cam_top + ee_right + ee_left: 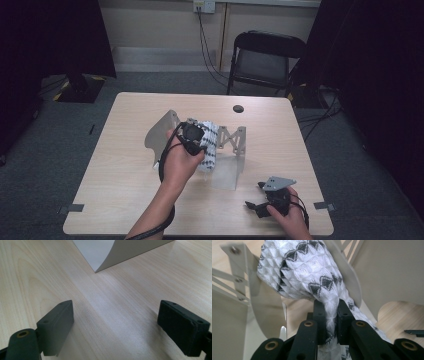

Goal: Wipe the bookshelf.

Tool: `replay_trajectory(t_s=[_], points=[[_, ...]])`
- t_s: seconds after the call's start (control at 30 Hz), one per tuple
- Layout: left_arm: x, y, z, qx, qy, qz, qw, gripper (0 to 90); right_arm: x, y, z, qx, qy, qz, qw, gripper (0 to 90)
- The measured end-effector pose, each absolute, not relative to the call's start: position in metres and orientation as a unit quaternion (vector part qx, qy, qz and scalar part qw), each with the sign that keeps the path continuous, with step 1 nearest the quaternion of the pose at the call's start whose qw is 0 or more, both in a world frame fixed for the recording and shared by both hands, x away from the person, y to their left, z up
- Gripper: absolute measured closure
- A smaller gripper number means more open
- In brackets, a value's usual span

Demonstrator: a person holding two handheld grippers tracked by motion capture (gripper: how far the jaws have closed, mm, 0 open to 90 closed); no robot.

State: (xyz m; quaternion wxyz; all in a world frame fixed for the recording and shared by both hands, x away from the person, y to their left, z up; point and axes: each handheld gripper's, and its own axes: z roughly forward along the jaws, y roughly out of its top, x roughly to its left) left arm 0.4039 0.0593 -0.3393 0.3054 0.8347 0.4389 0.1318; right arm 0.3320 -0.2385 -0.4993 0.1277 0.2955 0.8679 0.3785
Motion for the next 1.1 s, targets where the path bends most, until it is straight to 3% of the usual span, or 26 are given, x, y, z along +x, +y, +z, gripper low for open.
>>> replay_trajectory(t_s=[0.2,1.1], points=[[0.403,0.059,-0.342,0.836,0.437,0.132,0.305,81.3,0.332,-0.239,-0.499,0.295,0.868,0.379,0.128,13.3],[0.386,0.052,-0.449,0.854,0.445,0.059,0.262,81.3,0.332,-0.239,-0.499,0.295,0.868,0.378,0.127,13.3]])
